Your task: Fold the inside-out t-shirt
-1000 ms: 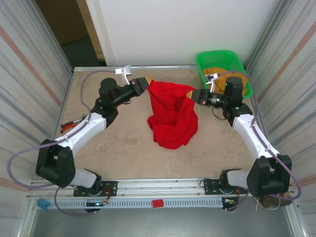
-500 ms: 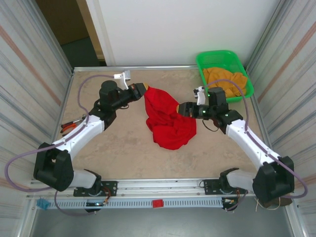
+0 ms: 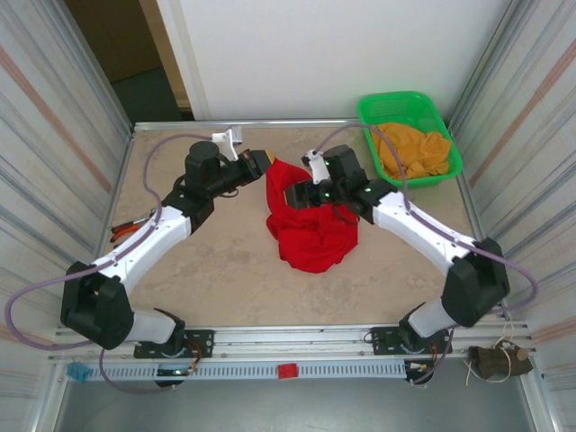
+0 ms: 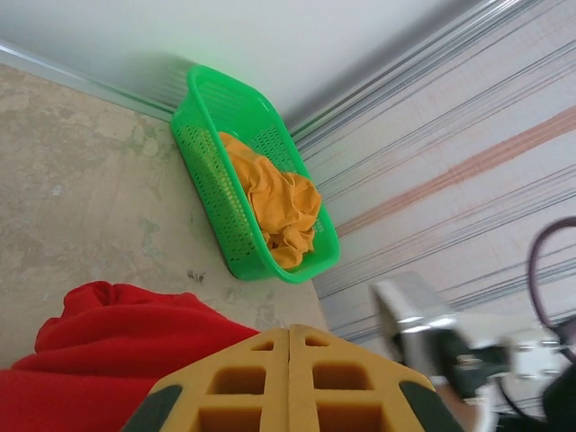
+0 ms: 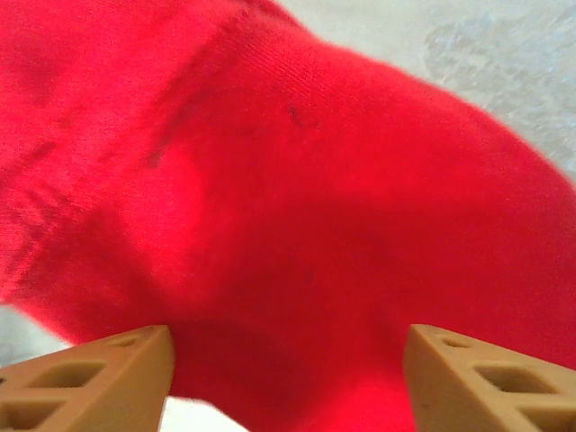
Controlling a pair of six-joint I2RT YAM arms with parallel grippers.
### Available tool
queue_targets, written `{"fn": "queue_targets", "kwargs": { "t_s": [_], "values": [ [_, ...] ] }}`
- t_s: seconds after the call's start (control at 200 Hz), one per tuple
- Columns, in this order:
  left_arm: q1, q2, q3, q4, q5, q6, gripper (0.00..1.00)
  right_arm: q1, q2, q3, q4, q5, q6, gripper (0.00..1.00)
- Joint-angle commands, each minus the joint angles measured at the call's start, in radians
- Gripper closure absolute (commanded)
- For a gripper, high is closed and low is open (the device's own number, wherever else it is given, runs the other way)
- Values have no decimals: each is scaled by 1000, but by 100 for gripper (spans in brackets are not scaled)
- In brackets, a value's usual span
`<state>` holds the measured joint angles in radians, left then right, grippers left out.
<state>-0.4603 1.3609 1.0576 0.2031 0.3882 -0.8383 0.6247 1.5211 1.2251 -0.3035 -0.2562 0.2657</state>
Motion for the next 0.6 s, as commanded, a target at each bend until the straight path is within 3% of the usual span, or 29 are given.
{"fn": "queue_targets", "kwargs": {
  "t_s": [0.0, 0.04, 0.08, 0.486, 0.591],
  "values": [
    [-2, -20, 59, -32, -6, 2, 100, 1, 53, 65, -56, 14, -57, 52],
    [-1, -20, 68, -49, -12, 9, 100, -4, 58, 74, -77, 2, -67, 81],
    [0, -18, 74, -59, -15, 16, 100, -10, 47, 72, -84, -17, -70, 100],
    [34, 15, 49, -83, -80, 46, 100, -137, -239, 81, -97, -331, 2, 100],
    [45, 17, 56, -83, -71, 41, 100, -165, -266, 87, -72, -325, 35, 100]
  ]
}}
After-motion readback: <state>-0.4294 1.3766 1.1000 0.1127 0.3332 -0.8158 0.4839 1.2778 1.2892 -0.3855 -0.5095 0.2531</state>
